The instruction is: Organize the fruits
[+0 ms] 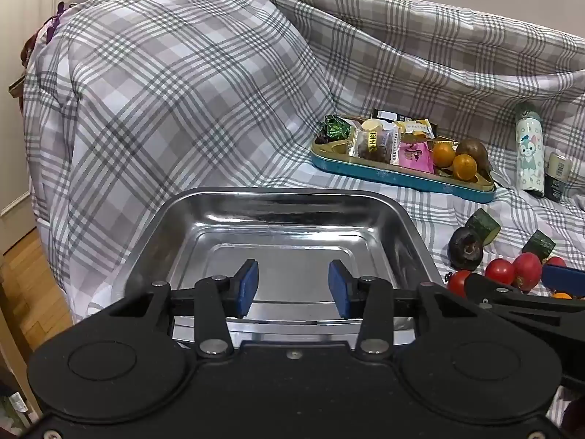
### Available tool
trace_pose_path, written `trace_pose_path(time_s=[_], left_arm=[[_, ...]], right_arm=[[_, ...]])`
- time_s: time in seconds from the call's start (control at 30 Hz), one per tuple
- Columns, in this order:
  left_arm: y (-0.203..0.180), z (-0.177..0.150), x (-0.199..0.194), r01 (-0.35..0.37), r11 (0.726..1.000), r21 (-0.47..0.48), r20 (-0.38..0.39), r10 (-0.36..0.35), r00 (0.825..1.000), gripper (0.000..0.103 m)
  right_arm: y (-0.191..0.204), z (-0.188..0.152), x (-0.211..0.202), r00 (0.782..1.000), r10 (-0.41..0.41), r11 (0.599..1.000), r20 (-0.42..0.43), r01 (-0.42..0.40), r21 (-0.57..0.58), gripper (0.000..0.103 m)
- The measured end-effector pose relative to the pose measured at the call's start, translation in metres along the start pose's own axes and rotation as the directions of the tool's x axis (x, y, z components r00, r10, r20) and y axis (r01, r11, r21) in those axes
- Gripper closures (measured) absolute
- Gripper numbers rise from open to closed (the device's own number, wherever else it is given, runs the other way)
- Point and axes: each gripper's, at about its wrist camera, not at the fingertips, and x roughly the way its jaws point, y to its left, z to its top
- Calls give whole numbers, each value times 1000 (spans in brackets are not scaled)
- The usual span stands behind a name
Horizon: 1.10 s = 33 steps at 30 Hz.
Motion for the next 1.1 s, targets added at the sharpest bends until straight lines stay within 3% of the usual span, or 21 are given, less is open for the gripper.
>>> trace_pose_path(time_s=[1.1], left_arm=[[-2, 0, 0, 13, 1000, 9, 2, -13, 1000, 52]], right_arm=[[0, -1, 4, 1000, -3, 1000, -21, 3, 5, 20]])
